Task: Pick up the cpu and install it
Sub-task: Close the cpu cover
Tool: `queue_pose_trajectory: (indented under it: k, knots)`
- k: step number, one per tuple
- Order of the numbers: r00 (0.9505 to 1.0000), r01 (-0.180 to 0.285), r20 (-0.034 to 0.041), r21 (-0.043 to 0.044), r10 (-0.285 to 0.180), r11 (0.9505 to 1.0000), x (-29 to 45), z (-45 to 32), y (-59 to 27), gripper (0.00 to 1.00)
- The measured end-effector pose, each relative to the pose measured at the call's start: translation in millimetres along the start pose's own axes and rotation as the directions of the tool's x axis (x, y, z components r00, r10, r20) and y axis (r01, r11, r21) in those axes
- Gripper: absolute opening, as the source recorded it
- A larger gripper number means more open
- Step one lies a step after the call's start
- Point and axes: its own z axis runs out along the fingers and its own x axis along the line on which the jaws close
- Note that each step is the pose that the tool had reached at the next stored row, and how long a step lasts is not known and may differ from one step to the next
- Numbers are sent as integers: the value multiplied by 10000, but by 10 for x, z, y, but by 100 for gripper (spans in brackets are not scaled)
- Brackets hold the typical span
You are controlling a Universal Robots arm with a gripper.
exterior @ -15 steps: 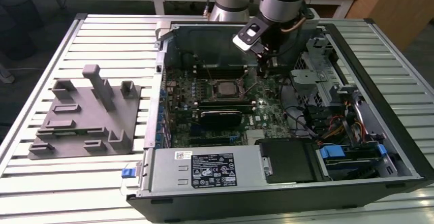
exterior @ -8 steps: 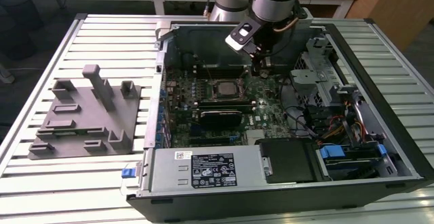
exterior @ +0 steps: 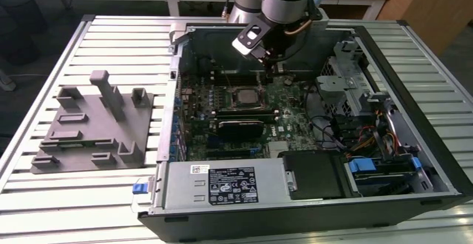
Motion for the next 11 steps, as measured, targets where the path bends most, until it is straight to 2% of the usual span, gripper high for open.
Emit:
queue_pose_trajectory:
  k: [11]
  knots:
    - [10000,-1,-1,-1,1,10000,18,58,-280,11]
